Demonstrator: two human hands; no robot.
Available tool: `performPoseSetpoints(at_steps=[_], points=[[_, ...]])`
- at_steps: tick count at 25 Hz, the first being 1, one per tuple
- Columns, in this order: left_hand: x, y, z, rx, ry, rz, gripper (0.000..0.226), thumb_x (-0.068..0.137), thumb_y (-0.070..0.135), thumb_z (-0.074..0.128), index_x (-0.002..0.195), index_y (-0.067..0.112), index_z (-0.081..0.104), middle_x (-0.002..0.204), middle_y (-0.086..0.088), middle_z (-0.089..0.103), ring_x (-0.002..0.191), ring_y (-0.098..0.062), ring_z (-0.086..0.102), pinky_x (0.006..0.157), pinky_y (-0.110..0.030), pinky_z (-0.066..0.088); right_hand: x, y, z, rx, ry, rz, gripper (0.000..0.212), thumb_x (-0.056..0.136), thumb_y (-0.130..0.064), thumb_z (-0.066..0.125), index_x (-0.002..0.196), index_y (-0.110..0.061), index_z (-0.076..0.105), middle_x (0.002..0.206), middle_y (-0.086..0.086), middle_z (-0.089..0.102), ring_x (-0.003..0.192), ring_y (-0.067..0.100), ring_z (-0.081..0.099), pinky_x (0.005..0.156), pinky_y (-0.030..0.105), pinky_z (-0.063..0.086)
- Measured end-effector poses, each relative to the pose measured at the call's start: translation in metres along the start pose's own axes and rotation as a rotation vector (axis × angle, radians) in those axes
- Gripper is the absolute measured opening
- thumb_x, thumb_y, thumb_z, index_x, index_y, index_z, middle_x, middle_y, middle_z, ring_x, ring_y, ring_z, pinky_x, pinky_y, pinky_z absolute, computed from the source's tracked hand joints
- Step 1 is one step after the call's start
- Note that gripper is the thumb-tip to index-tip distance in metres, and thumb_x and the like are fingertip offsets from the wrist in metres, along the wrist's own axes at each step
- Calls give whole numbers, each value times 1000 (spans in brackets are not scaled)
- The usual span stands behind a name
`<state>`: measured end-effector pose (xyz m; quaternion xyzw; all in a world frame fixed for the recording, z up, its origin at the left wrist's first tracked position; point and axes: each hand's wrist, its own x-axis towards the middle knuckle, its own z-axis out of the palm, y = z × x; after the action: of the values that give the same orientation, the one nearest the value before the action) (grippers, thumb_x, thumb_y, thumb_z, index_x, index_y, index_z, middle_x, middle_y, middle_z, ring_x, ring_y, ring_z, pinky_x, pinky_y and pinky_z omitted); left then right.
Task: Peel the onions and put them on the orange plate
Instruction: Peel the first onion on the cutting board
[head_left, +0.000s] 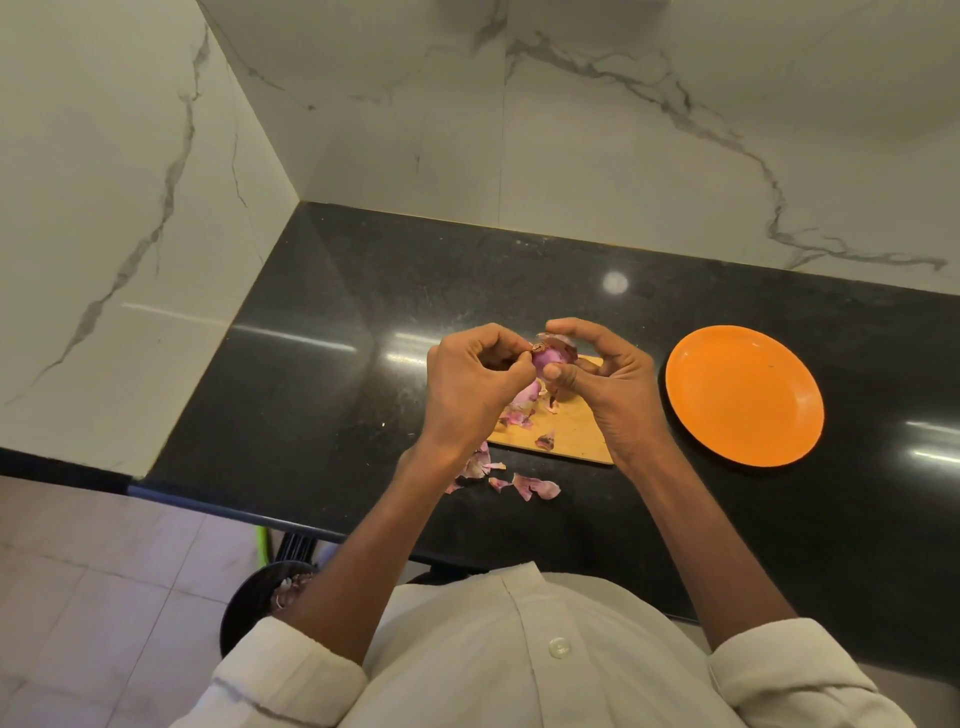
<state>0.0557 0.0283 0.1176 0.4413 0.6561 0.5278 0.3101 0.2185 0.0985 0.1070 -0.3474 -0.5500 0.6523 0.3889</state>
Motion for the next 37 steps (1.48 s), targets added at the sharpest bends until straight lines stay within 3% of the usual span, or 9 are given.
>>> performPoseSetpoints(at_steps=[3, 8, 13, 17, 20, 27, 30, 37], points=[[3, 0, -4, -25, -14, -19, 6, 92, 8, 81, 98, 10, 83, 85, 3, 81, 80, -12, 78, 75, -22, 61, 3, -3, 0, -30, 31, 28, 43, 80, -3, 86, 120, -9, 74, 115, 1, 78, 100, 19, 77, 77, 26, 61], [6, 2, -3, -30, -21, -50, 4, 90, 5, 80, 92, 8, 82, 80, -1, 79, 73, -13, 75, 70, -23, 61, 3, -3, 1, -71, 60, 30, 38, 76, -7, 89, 112, -8, 78, 105, 1, 79, 101, 19, 76, 79, 31, 63], [11, 1, -1, -67, -15, -26, 5, 90, 6, 79, 86, 4, 78, 77, -16, 73, 74, -41, 68, 68, -49, 60, 7, -1, 8, -15, 73, 23, 32, 76, -13, 88, 107, -12, 79, 111, 8, 78, 103, 25, 75, 79, 31, 61], [14, -2, -5, -148, -39, -52, 6, 97, 11, 77, 101, 7, 79, 91, -8, 79, 85, -23, 75, 79, -35, 64, 8, 2, 9, 165, 115, 91, 30, 80, -16, 83, 109, -14, 78, 115, 8, 77, 113, 34, 71, 81, 39, 60], [15, -7, -8, -244, -110, -70, 18, 98, 15, 76, 114, 5, 77, 103, -9, 81, 98, -28, 77, 88, -36, 64, 9, 6, 7, 200, 125, 106, 32, 82, -16, 81, 114, -12, 77, 122, 11, 75, 121, 36, 69, 90, 45, 61], [12, -12, -4, -155, -16, -16, 11, 100, 9, 73, 108, 4, 79, 94, -7, 79, 87, -23, 74, 79, -28, 62, 5, 11, 13, 329, 83, 174, 32, 87, -9, 73, 119, -9, 73, 124, 12, 74, 121, 30, 71, 90, 36, 63], [11, -13, -2, -73, -17, 45, 10, 103, 11, 70, 109, 7, 76, 95, -3, 77, 87, -18, 75, 79, -28, 62, 6, 10, 15, 290, 90, 167, 33, 85, -12, 75, 118, -10, 74, 127, 13, 73, 122, 31, 70, 93, 41, 63], [11, -18, -3, 54, -6, 137, 13, 103, 17, 71, 111, 8, 74, 99, -3, 75, 91, -22, 74, 82, -38, 64, 5, 10, 13, 146, 90, 154, 31, 86, -19, 78, 117, -15, 77, 123, 9, 75, 120, 31, 70, 102, 57, 57]])
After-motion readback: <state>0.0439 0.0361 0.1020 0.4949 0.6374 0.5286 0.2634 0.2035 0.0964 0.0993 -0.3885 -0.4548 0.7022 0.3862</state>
